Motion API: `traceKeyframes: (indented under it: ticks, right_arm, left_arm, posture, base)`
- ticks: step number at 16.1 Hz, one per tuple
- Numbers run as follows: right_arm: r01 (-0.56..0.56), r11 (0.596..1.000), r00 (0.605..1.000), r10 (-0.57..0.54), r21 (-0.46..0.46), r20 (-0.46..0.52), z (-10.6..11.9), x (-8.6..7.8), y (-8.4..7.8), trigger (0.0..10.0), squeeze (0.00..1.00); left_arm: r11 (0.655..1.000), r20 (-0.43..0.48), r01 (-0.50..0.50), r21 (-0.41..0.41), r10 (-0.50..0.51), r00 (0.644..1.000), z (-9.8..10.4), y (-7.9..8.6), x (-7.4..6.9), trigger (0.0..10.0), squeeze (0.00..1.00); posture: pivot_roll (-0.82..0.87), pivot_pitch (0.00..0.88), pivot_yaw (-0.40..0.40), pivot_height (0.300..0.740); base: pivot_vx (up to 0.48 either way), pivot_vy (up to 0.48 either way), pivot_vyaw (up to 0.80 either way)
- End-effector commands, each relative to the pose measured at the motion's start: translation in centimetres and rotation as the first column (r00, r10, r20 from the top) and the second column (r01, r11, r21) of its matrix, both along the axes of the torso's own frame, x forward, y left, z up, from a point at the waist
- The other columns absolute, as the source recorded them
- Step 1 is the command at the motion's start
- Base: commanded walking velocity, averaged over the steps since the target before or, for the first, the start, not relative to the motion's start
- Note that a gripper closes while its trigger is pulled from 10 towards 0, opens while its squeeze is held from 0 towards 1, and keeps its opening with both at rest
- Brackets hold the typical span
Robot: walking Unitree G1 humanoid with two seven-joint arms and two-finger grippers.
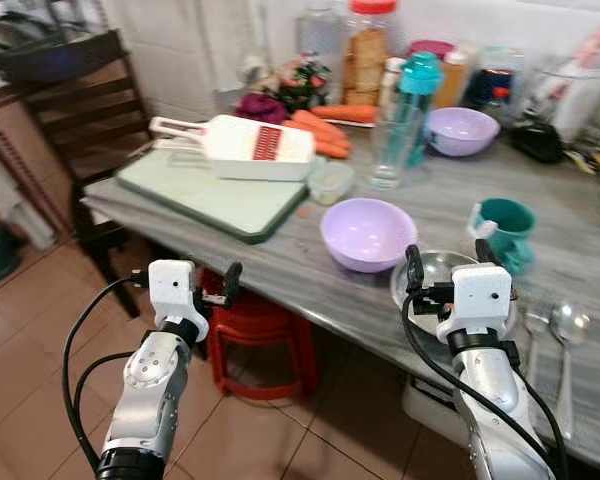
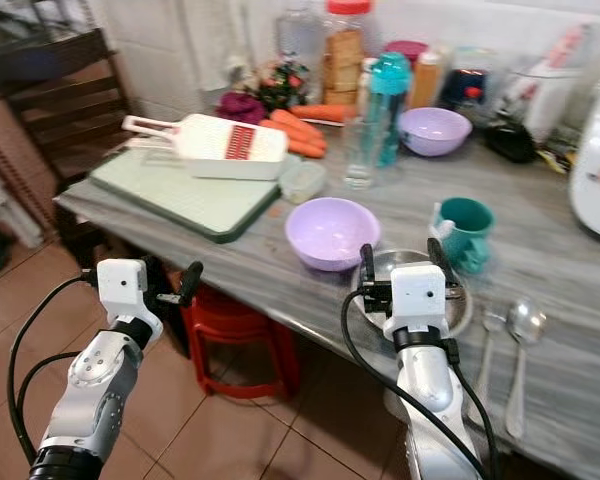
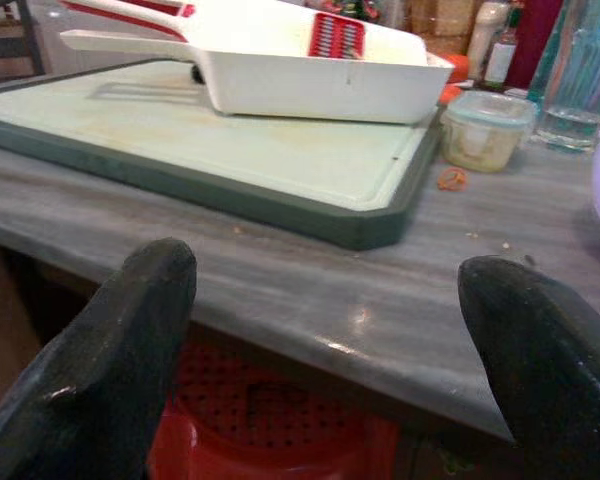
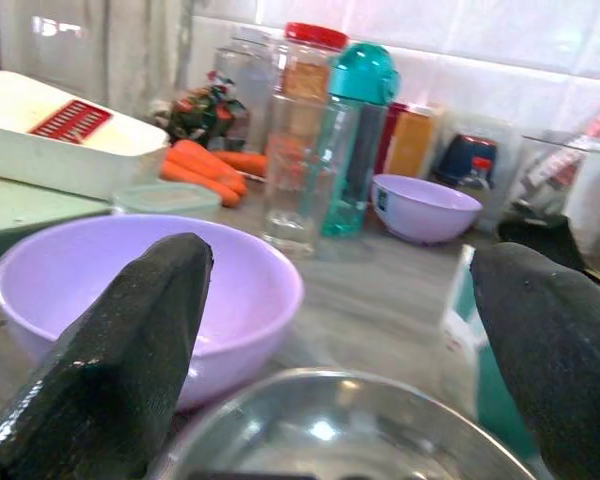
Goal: Setting the table
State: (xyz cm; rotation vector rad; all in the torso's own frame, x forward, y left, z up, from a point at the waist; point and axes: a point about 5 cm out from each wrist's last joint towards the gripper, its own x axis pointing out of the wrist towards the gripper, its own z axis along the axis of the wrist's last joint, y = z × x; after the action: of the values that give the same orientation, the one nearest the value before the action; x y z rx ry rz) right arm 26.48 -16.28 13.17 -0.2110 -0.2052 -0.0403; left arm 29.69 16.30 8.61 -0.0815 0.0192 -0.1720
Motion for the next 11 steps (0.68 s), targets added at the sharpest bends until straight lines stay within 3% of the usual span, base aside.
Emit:
traceKeyframes:
  ticks: [1, 6, 11]
  right_arm:
    - [-0.011, 1.0, 1.0, 0.011, 0.0, 0.022, 0.7, 0.1, 0.3, 10.0, 0.0]
    - [-0.023, 1.0, 0.999, 0.023, -0.001, 0.025, 0.7, 0.2, 0.6, 10.0, 0.0]
    - [-0.038, 0.999, 0.999, 0.038, -0.004, 0.027, 0.8, 0.2, 0.9, 10.0, 0.0]
  left_arm:
    - [0.999, 0.0, -0.015, 0.037, 0.015, 1.0, 0.1, 0.7, 0.2, 10.0, 0.0]
    - [0.995, 0.002, -0.079, 0.059, 0.079, 0.997, 0.5, 1.8, 0.7, 10.0, 0.0]
    - [0.995, -0.003, -0.092, 0.05, 0.092, 0.996, 0.3, 1.8, 0.6, 10.0, 0.0]
  posture:
    - [0.0, 0.0, 0.045, 0.74]
    - [0.0, 0.0, 0.045, 0.74]
    - [0.0, 0.0, 0.042, 0.74]
  base:
    - [0.0, 0.0, 0.8]
    - [0.0, 0.0, 0.8]
    - [0.0, 0.0, 0.8]
